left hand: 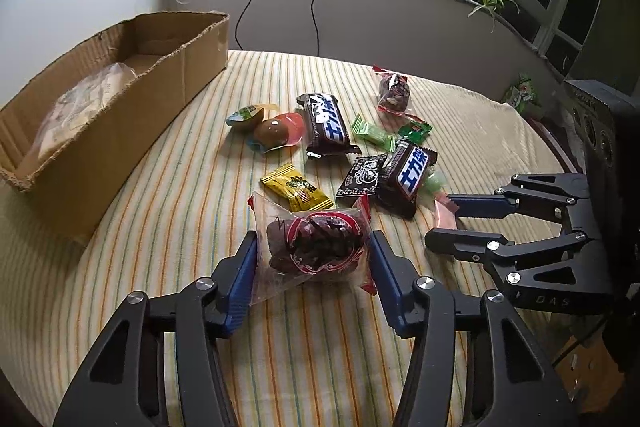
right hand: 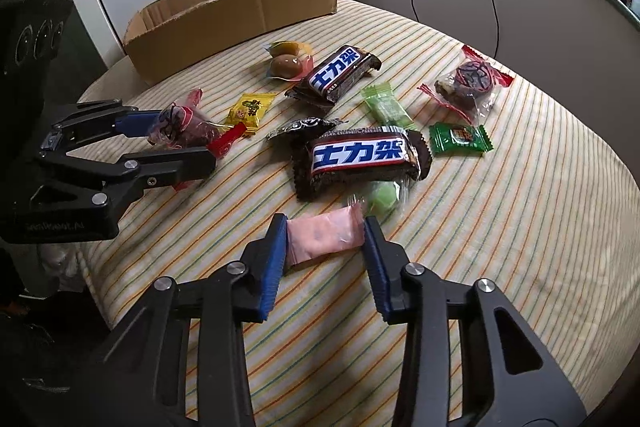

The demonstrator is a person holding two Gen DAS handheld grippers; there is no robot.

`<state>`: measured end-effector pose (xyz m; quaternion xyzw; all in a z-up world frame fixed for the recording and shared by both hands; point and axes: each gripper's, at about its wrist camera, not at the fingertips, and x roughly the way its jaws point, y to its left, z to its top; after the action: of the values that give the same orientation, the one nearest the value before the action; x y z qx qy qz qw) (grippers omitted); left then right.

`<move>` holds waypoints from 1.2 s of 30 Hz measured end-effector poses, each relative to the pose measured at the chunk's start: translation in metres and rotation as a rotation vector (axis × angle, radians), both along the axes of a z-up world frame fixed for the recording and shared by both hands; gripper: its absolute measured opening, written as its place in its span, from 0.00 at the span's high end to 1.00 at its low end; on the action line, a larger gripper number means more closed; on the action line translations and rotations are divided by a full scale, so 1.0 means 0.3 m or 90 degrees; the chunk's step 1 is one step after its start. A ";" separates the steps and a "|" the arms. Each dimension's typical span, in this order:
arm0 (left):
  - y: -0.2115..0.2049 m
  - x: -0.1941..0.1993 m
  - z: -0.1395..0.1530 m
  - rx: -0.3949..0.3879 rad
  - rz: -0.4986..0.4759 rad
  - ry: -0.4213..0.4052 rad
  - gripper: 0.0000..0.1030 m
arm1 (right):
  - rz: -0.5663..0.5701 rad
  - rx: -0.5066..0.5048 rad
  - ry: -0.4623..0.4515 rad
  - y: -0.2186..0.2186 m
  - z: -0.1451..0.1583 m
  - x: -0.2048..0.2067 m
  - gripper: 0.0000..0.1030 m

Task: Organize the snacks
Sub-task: 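Grasp the red-wrapped candy bag with the left gripper while the right grasps the pink candy, then carry both candies into the cardboard box and open both grippers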

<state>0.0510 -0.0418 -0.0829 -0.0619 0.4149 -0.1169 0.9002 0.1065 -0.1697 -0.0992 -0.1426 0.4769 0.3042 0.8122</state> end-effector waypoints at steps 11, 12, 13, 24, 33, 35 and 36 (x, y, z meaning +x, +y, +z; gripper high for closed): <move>0.009 -0.033 0.049 -0.008 0.002 -0.025 0.49 | -0.014 0.022 -0.002 -0.034 0.042 -0.037 0.62; 0.012 -0.034 0.054 -0.009 0.003 -0.029 0.49 | -0.014 0.024 -0.004 -0.034 0.049 -0.038 0.62; 0.017 -0.036 0.062 -0.009 0.005 -0.033 0.49 | -0.014 0.026 -0.006 -0.032 0.057 -0.038 0.62; 0.139 -0.012 0.142 -0.007 0.057 -0.076 0.49 | 0.001 0.048 -0.047 0.047 0.160 0.026 0.62; 0.280 0.033 0.190 0.007 0.112 -0.102 0.49 | 0.025 0.058 -0.076 0.165 0.240 0.143 0.62; 0.309 0.051 0.197 0.012 0.124 -0.105 0.49 | 0.031 0.062 -0.081 0.198 0.258 0.176 0.62; 0.321 0.056 0.200 0.013 0.129 -0.106 0.49 | 0.033 0.065 -0.081 0.211 0.263 0.190 0.62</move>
<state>0.0679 0.0545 -0.0229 -0.0844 0.3314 -0.0257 0.9394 0.1634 -0.1062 -0.0202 -0.1324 0.4044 0.3394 0.8389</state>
